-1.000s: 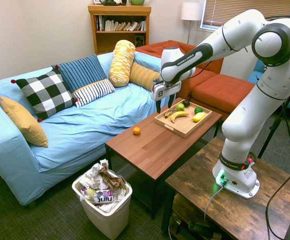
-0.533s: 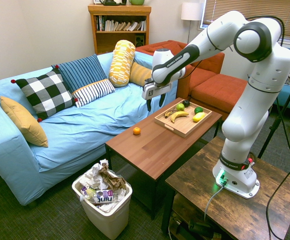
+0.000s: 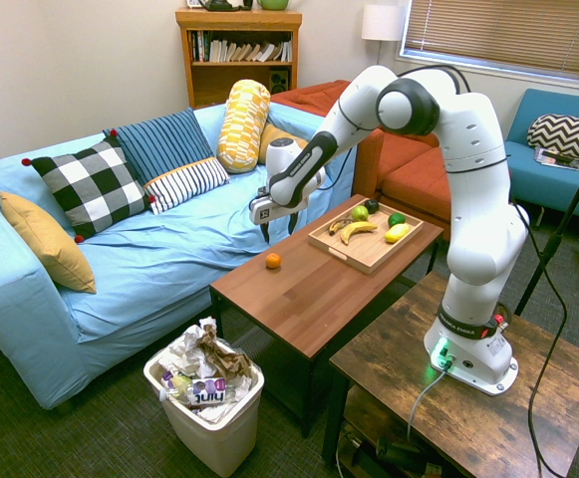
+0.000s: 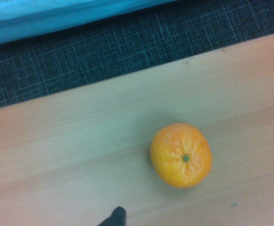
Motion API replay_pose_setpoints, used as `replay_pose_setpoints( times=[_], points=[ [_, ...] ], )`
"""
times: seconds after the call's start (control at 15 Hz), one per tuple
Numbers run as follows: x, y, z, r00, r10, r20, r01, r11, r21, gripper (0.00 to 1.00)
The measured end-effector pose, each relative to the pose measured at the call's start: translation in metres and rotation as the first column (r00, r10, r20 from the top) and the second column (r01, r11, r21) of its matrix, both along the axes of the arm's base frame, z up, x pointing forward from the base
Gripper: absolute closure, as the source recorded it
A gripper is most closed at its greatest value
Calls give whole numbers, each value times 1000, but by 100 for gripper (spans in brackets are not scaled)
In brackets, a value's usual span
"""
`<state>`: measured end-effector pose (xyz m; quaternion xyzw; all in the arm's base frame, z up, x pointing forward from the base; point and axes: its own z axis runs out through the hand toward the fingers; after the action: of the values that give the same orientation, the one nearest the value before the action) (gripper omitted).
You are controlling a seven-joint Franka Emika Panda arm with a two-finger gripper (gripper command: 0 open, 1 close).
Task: Put the tangerine in the tray
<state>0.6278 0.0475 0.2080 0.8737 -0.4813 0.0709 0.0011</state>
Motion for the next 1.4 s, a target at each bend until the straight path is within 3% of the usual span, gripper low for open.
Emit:
replay_pose_setpoints(
  times=[0.27, 0.67, 0.73, 1.4],
  points=[
    [28, -7, -53, 999, -35, -29, 34, 999, -19, 0],
    [45, 2, -96, 996, -42, -77, 40, 999, -33, 0],
    [45, 3, -100, 996, -43, -82, 41, 999, -34, 100],
    [47, 1, -111, 993, -70, -98, 69, 997, -17, 100]
  ],
)
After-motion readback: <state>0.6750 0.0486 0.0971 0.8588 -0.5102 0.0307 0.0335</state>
